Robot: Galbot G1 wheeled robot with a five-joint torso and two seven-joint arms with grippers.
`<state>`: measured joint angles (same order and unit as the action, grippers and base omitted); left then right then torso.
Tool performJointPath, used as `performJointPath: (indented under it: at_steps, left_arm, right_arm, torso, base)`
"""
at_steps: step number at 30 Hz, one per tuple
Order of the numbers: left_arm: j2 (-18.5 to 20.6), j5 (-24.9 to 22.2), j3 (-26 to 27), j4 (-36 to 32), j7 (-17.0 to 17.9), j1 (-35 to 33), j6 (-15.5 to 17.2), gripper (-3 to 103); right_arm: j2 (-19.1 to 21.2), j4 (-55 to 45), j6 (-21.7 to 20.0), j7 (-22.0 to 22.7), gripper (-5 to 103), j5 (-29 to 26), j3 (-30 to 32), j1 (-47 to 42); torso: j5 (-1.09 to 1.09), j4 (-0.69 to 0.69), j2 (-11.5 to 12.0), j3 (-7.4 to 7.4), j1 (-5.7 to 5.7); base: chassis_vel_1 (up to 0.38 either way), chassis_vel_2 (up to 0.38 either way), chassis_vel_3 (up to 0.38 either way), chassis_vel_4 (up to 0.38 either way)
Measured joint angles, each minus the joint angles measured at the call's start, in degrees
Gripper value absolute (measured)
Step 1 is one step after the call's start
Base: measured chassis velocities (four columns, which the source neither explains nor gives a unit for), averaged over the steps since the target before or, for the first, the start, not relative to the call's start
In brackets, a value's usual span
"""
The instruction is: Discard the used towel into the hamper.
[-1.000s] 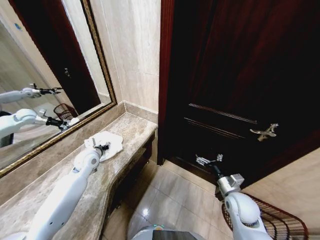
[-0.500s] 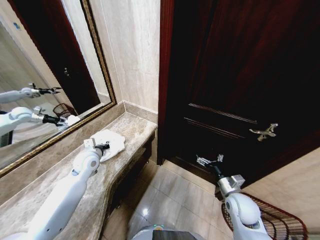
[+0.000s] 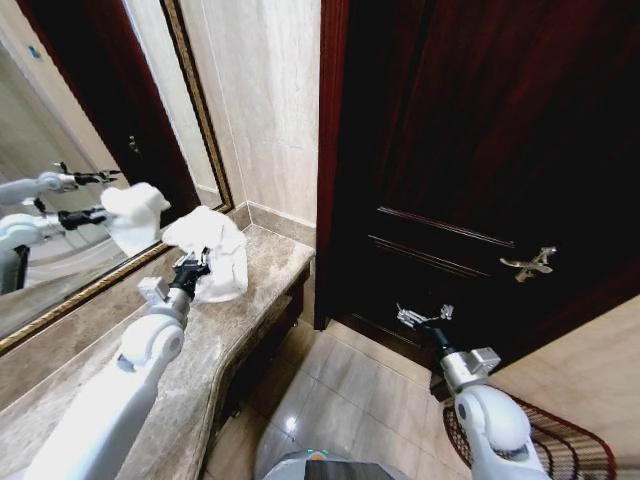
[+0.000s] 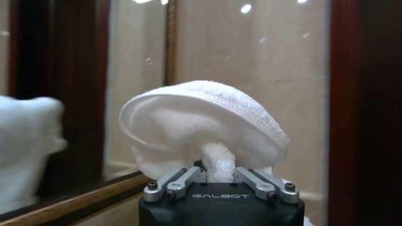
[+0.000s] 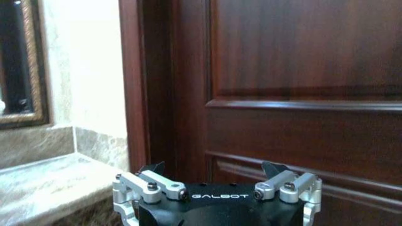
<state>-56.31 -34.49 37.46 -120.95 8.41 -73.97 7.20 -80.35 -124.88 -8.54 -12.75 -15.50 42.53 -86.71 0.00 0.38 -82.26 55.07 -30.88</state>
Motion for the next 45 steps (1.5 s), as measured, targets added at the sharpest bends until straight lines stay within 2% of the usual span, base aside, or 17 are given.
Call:
performJointPath:
  at_steps: [2,3,5,7,11,13,14,17,21,26,29,45]
  left_arm:
    - [-1.1,1.1,-0.1,-1.0,-0.9,-0.7,-0.3,12]
    - [-2.8,3.1,-0.2,-2.4,-1.9,-1.8,-0.7,12]
    - [-6.8,10.1,-0.1,-5.0,-4.4,-5.1,-1.9,12]
    - [-7.6,11.5,0.0,-5.4,-4.8,-5.8,-2.0,12]
    - [-12.2,19.4,1.4,-8.3,-5.5,-11.7,-1.4,12]
    - [-12.7,20.4,1.7,-8.7,-5.7,-12.6,-1.1,12]
    - [-13.7,22.6,2.5,-9.8,-5.9,-14.8,-0.5,12]
    - [-14.5,23.1,2.8,-10.8,-6.3,-17.8,-0.8,12]
    - [-16.6,23.0,2.5,-11.0,-7.9,-21.6,-6.3,12]
    - [-18.6,22.6,2.0,-11.2,-7.2,-23.2,-7.5,12]
    - [-19.4,22.4,2.0,-11.8,-6.3,-23.2,-7.7,12]
    - [-19.6,24.0,0.3,-14.1,-5.9,-21.9,-6.6,12]
  right_arm:
    - [0.1,-0.6,-0.3,0.5,100,-0.3,0.2,-0.1]
    - [0.2,-1.6,-1.0,1.3,100,-0.7,0.5,-0.2]
    - [1.0,-4.2,-2.5,2.4,100,-1.5,1.1,-0.1]
    - [1.2,-4.7,-2.9,2.4,100,-1.7,1.3,-0.1]
    - [2.8,-8.8,-5.6,2.8,100,-3.4,2.2,-0.6]
    - [3.0,-9.2,-5.8,2.8,100,-3.6,2.3,-0.7]
    - [3.5,-10.3,-6.2,2.8,100,-4.1,2.6,-1.0]
    - [4.2,-11.3,-6.7,2.8,100,-5.3,2.8,-1.5]
    - [4.8,-11.4,-6.8,2.4,100,-6.0,3.6,-2.0]
    - [4.8,-11.2,-6.7,2.0,100,-6.1,3.9,-2.4]
    - [4.6,-11.3,-6.7,1.3,100,-5.8,3.7,-2.7]
    - [4.1,-11.6,-6.6,1.0,100,-5.0,3.3,-2.8]
  torso:
    - [-0.01,0.00,0.0,0.00,0.00]
    - [0.00,-0.02,0.0,0.00,0.00]
    - [0.02,-0.01,0.0,0.00,0.00]
    - [0.01,0.00,0.0,0.00,0.01]
    - [0.00,0.00,0.0,-0.01,0.01]
    - [0.00,0.00,0.0,-0.01,0.01]
    - [0.01,0.01,0.0,-0.01,0.01]
    - [0.01,0.01,0.0,-0.01,0.01]
    - [0.01,0.00,0.0,-0.01,0.01]
    - [0.01,0.00,0.0,-0.01,0.01]
    - [0.00,0.00,0.0,-0.01,0.01]
    - [0.01,0.00,0.0,-0.01,0.02]
  base:
    - [0.000,0.000,0.000,0.000]
    - [0.000,0.000,0.000,0.000]
    - [0.000,0.000,0.000,0.000]
    - [0.000,0.000,0.000,0.000]
    - [0.000,0.000,0.000,0.000]
    - [0.000,0.000,0.000,0.000]
    - [0.000,0.000,0.000,0.000]
    - [0.000,0.000,0.000,0.000]
    - [0.000,0.000,0.000,0.000]
    - [0.000,0.000,0.000,0.000]
    - [0.000,0.000,0.000,0.000]
    - [0.039,-0.039,-0.041,0.041]
